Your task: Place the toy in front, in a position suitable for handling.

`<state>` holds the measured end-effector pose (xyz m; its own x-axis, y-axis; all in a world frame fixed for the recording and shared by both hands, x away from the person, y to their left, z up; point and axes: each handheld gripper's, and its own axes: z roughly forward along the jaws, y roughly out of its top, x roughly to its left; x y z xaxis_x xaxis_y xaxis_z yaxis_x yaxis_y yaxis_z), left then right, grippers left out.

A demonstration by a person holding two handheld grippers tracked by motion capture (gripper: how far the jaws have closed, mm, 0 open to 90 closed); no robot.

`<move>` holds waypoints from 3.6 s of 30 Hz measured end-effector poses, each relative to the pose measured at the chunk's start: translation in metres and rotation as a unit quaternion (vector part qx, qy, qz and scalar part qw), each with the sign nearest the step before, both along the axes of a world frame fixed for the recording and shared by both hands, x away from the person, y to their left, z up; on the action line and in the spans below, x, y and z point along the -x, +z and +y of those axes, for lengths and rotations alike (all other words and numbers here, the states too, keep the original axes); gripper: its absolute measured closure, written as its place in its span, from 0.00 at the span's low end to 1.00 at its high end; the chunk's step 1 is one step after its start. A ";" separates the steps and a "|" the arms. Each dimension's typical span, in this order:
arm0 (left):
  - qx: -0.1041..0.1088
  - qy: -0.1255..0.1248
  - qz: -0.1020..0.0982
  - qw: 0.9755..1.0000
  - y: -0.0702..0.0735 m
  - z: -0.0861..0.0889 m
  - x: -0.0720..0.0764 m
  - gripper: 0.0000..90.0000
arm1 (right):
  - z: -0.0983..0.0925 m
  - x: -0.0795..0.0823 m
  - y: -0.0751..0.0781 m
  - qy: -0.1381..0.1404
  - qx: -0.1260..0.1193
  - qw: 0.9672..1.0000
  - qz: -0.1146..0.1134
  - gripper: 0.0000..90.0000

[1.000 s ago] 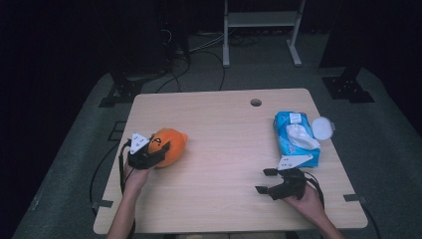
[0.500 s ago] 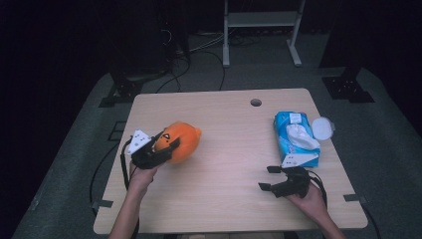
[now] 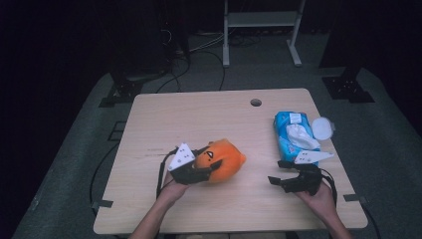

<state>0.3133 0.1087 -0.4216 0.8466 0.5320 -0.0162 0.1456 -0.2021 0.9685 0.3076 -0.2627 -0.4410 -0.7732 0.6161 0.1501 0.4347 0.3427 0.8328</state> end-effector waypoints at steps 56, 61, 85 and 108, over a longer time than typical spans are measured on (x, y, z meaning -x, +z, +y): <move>-0.053 -0.100 0.029 0.993 -0.035 -0.025 0.004 0.25 | -0.073 -0.078 0.018 -0.214 -0.016 0.976 -0.045 0.95; -0.059 -0.102 0.020 0.993 -0.034 -0.025 0.006 0.22 | -0.074 -0.070 0.032 -0.202 -0.050 0.976 -0.061 0.95; -0.109 -0.087 0.004 0.990 -0.004 -0.004 0.008 0.14 | -0.001 0.029 0.100 0.049 -0.073 0.994 -0.060 0.95; -0.109 -0.126 0.015 0.986 -0.015 -0.002 0.008 0.37 | 0.110 -0.012 0.047 0.175 0.008 0.985 0.011 0.74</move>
<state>0.3053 0.1068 -0.4370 0.9534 0.2979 0.0481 0.0919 -0.4385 0.8940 0.3193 -0.1530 -0.3937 -0.9352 0.3156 0.1609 0.3053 0.4876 0.8179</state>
